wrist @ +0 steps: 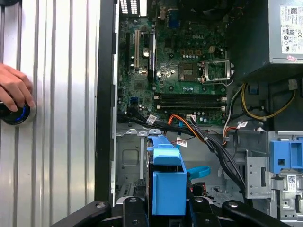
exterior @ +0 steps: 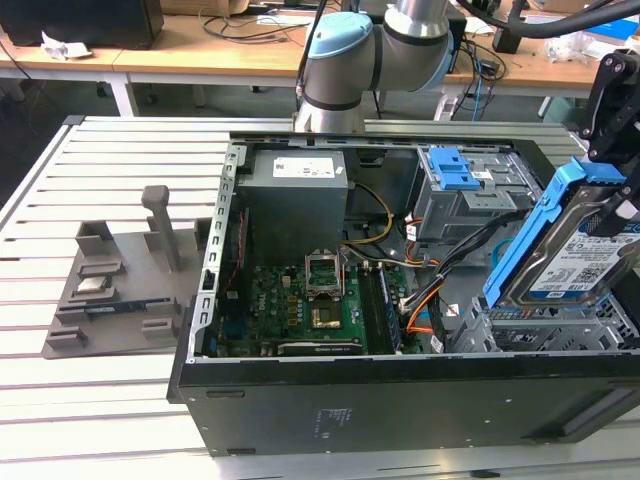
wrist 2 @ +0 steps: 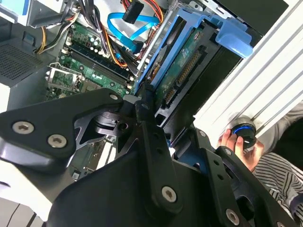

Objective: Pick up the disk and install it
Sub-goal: 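Insert the disk into the insertion slot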

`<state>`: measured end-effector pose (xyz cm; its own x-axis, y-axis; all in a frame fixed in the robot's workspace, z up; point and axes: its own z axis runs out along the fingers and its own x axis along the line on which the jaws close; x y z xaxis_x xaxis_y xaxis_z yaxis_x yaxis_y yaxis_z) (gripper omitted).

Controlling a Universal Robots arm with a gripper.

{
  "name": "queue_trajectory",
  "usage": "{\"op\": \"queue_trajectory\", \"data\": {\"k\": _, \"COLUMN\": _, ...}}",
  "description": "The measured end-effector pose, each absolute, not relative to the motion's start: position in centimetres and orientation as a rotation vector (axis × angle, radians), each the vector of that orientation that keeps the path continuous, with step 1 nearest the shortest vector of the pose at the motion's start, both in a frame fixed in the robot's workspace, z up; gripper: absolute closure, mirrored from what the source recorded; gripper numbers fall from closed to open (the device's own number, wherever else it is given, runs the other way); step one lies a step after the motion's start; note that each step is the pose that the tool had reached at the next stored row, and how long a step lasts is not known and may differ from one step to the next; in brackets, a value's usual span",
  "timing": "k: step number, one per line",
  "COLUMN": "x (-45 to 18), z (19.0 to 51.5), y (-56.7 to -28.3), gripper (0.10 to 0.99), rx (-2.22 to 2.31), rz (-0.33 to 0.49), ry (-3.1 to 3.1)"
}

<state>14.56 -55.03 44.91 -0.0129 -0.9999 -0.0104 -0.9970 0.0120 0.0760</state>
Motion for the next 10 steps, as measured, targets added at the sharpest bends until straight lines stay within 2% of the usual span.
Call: {"op": "queue_trajectory", "data": {"k": 10, "x": 14.6, "z": 43.2, "y": -55.2, "gripper": 0.722, "rx": 2.175, "rz": -0.095, "ry": -2.201}}
